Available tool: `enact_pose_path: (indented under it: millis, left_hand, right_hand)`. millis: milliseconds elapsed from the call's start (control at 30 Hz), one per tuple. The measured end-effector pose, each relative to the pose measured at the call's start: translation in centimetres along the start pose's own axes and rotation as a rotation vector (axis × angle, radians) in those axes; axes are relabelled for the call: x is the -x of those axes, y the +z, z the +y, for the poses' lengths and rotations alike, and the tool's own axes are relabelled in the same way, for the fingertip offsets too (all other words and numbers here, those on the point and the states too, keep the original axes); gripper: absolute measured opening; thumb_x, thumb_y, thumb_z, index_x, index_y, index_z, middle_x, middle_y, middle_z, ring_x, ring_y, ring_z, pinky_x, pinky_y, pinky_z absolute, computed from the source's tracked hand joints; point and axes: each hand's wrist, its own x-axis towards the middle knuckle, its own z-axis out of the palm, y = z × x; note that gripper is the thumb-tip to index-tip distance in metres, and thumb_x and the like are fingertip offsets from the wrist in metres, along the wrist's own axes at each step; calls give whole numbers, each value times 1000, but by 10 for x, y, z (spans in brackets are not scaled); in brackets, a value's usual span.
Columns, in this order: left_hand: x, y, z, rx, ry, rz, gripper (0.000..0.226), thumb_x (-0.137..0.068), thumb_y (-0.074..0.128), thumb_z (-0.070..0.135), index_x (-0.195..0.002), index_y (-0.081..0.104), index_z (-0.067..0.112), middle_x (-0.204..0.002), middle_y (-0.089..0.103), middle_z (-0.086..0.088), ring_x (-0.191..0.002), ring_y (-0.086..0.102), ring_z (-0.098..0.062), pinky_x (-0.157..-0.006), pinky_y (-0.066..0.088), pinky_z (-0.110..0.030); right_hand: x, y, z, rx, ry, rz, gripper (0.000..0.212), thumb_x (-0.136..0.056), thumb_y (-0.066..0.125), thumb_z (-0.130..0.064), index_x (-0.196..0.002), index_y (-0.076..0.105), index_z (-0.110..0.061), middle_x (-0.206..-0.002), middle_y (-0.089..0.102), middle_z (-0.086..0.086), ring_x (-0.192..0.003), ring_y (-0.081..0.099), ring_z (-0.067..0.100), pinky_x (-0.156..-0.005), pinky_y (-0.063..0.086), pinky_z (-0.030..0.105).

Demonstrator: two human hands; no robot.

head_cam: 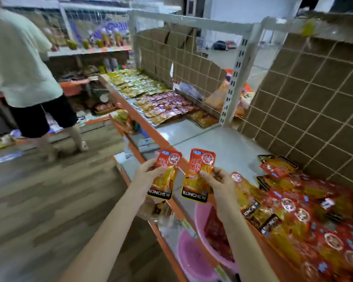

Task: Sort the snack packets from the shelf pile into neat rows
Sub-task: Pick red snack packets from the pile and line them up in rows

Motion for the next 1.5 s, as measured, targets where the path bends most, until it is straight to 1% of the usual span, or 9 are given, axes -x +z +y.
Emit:
enact_pose_path:
  millis: [167,300,500,800,933,1133,1300,1433,1500]
  left_hand:
    - [-37,-68,20,-60,-14,11,21,-83,66,6,-104,63,11,-89,68,-8,-67,64,-15,-58,52,-22]
    - [-73,-108,34,-114,-17,-27,22,-85,66,9,-106,63,9,-93,68,-8,-69,65,-13,-62,51,-22]
    - [-128,-123,49,-213,-24,-115,12,-87,64,12,-96,63,18,-89,67,-3,-73,63,-14,-67,50,-25]
    - [-242,-58,75,-328,14,-311,31,-90,61,20,-119,56,11,-101,65,-2,-87,64,-14,-75,51,-25]
    - [-298,-9,83,-444,51,-387,39,-91,61,24,-127,51,11,-116,59,-5,-103,60,-21,-96,48,-40]
    - [-345,65,82,-903,413,-380,31,-94,53,17,-120,56,0,-117,60,-16,-108,55,-31,-84,37,-32]
    - [-366,101,74,-1025,445,-474,44,-87,57,12,-128,45,1,-125,43,-22,-109,49,-38,-87,34,-26]
    - [-372,105,66,-1228,497,-532,53,-84,49,19,-130,41,-7,-129,41,-31,-119,41,-48,-105,34,-44]
    - [-374,103,58,-1314,637,-517,41,-78,47,14,-110,57,-9,-108,54,-29,-100,51,-48,-92,45,-51]
  right_hand:
    - [-22,75,9,-133,69,-19,13,-84,60,8,-86,57,-5,-58,65,-3,-49,62,5,-43,46,16]
    - [-47,118,15,-20,18,45,10,-83,68,-6,-83,61,-13,-79,68,5,-68,65,13,-60,52,25]
    - [-82,139,20,-4,10,184,19,-83,68,-6,-98,60,-13,-86,70,6,-68,68,13,-62,54,25]
    - [-163,122,3,-15,-71,403,18,-85,67,-8,-96,56,-17,-86,68,3,-75,66,18,-65,51,30]
    - [-216,106,0,-42,-69,530,16,-85,67,-6,-94,54,-12,-85,68,7,-71,64,19,-64,50,30]
    - [-286,85,17,115,38,663,27,-80,74,-9,-104,61,-6,-102,66,14,-96,64,29,-92,50,48]
    - [-312,87,22,350,117,643,50,-85,68,-13,-130,47,-7,-118,62,15,-106,60,29,-95,48,42]
    - [-317,90,22,561,173,667,48,-89,62,-14,-133,44,-10,-119,61,12,-108,58,28,-88,46,32]
    - [-319,93,21,668,185,679,44,-90,59,-12,-131,45,-7,-117,61,13,-107,58,29,-79,42,25]
